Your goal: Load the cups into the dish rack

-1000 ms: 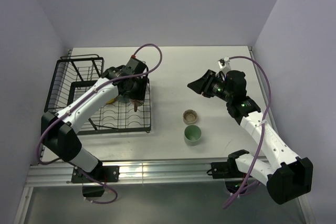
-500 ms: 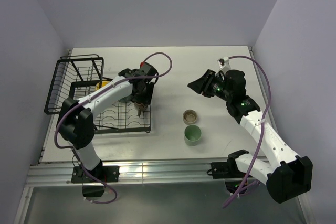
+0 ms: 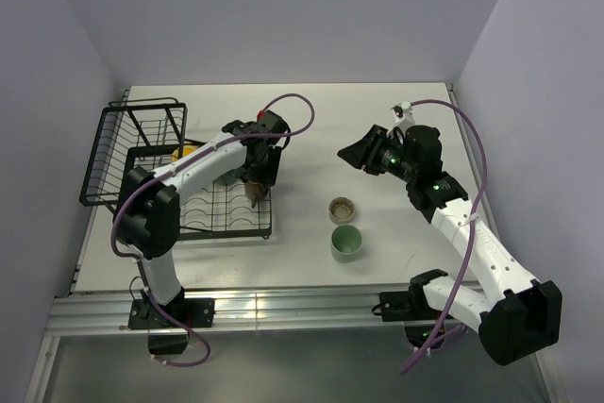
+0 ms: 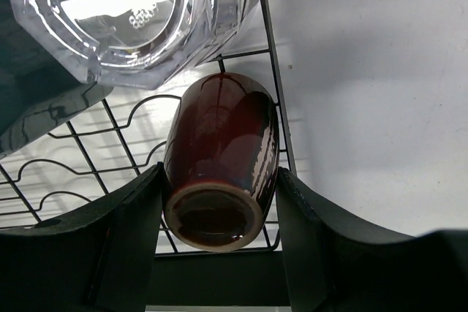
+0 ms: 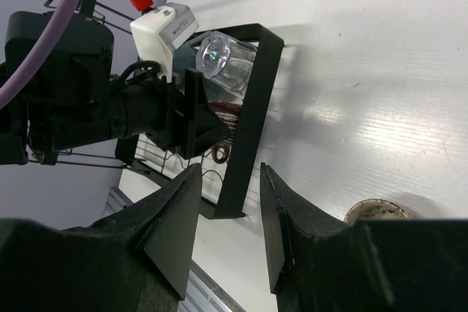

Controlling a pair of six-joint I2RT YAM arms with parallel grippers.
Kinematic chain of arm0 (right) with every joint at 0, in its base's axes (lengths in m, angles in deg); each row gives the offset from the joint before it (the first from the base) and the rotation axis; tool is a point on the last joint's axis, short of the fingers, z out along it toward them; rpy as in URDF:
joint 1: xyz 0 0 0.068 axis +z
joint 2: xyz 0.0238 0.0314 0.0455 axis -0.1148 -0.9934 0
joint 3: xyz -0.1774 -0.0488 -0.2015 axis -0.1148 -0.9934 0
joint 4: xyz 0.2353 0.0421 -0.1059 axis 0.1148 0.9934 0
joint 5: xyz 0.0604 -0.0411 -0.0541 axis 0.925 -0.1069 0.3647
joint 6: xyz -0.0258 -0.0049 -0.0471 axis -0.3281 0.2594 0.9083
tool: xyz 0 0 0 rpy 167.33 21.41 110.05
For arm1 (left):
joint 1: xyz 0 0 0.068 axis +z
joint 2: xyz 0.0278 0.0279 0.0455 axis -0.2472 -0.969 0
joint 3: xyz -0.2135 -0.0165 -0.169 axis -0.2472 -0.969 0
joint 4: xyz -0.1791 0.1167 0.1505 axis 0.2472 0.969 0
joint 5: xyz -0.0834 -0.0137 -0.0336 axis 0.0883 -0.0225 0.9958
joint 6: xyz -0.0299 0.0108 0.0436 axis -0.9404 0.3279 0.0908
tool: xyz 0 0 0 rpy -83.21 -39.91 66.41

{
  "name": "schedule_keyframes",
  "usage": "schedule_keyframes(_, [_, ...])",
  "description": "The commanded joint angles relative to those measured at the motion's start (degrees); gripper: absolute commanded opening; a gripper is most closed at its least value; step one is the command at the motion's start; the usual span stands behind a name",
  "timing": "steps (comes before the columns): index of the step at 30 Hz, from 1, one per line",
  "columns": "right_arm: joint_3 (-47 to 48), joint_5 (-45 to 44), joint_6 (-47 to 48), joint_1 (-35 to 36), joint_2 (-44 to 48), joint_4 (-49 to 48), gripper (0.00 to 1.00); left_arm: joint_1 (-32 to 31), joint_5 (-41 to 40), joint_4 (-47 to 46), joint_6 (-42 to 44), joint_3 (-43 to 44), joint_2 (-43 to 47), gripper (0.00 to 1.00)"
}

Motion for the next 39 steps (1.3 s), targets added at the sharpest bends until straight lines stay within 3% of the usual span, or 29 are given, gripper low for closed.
schedule_keyframes(1, [2.21,-0.63,1.3,-0.3,0.21,-0.2,0.45,-0.21,-1.05,-1.58,-0.56,2.64,-0.96,0.0])
schedule_keyframes(9, [1.6,-0.72,1.65,-0.3,0.03,-0.2,0.45,-0.12,-2.37,-1.49,-0.74,3.25,-2.54,0.08])
schedule_keyframes(15, [1.51,-0.99,2.01,-0.38,-0.06,0.24,0.45,-0.12,-2.81,-2.1,-0.91,1.94,-1.93,0.24])
schedule_keyframes(16, [1.51,-0.99,2.09,-0.3,-0.06,0.24,0.45,-0.12,-2.81,-2.02,-1.0,1.85,-1.84,0.31])
schedule_keyframes(21, [1.86,-1.07,2.18,-0.21,-0.23,0.59,0.45,-0.12,-2.99,-2.1,-0.91,1.14,-0.96,0.47])
schedule_keyframes(25, [2.13,-1.16,2.18,-0.21,-0.58,0.85,0.45,-0.12,-2.9,-2.19,-0.74,0.79,-0.43,0.55])
schedule_keyframes(39, [2.39,-1.07,2.53,-0.12,-1.46,1.21,0.45,-0.12,-3.43,-3.51,-0.39,-1.14,0.89,0.74])
